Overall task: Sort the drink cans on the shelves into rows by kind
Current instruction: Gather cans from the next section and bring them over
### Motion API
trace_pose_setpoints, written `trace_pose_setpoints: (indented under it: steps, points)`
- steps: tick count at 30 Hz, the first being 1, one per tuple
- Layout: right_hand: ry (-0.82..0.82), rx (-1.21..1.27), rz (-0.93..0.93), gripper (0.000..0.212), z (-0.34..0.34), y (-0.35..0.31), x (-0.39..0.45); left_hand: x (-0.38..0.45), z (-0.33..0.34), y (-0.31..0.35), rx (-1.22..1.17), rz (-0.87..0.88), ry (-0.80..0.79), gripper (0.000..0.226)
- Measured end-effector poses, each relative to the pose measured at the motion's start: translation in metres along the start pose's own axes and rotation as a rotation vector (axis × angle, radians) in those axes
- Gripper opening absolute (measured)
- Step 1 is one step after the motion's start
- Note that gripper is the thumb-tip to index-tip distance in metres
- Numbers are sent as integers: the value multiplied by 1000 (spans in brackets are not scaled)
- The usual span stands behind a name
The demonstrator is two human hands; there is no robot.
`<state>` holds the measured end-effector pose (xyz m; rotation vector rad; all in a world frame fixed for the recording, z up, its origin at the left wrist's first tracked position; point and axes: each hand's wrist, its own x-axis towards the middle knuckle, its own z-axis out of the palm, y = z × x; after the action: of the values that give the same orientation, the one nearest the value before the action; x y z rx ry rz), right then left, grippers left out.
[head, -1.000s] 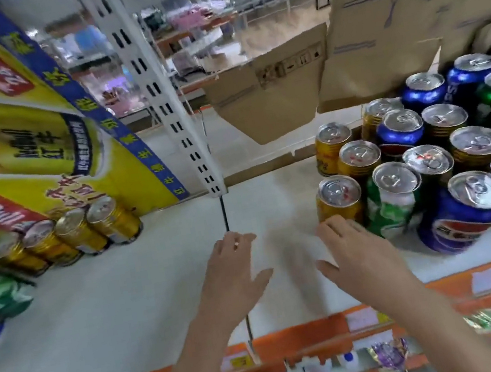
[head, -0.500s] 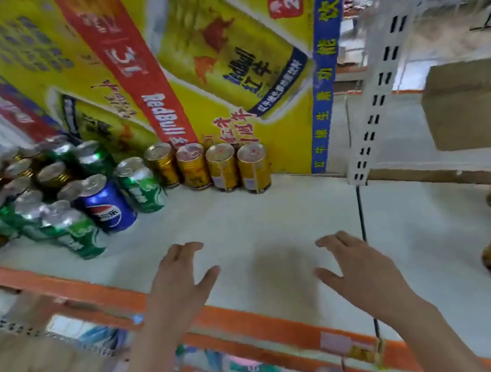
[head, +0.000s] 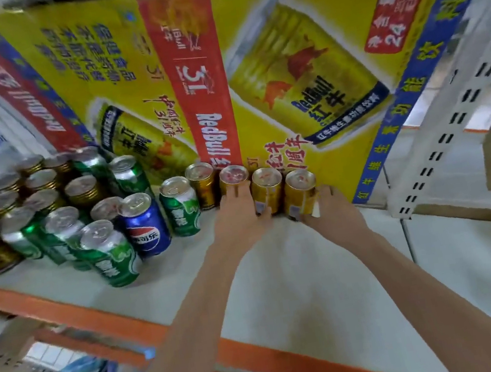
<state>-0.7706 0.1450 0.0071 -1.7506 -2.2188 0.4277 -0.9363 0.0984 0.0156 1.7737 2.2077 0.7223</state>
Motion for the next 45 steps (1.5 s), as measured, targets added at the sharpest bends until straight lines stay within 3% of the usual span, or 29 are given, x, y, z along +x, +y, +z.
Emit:
trace_pose_setpoints:
  steps: [6,11,18,22,26,31,34,40,45]
  points:
    - [-28,121,123,72,3,-7,40,42,13,23,183,-69,-45,60]
    - [-30,261,191,72,6,-11,39,48,16,29,272,-93,-37,65]
    - [-28,299,198,60,-9,31,-7,35,28,31,-8,-68,-13,90]
    - [-12,360,209,52,-36,74,-38,15,44,55,-143,-13,4,75]
    - [-44,292,279,58,-79,129,-60,-5,75,101,-337,28,-82,64]
    - [-48,124,384,71,-136,194,-82,-25,111,178,-399,125,-209,56]
    - [-75,89,405,63,-162,226,-92,-34,131,217,-405,161,-271,57]
    - [-112,45,408,75,-173,273,-92,-47,159,267,-350,277,-269,57]
    - [-140,-37,369,87,-174,279,-95,-47,172,292,-353,275,-292,52]
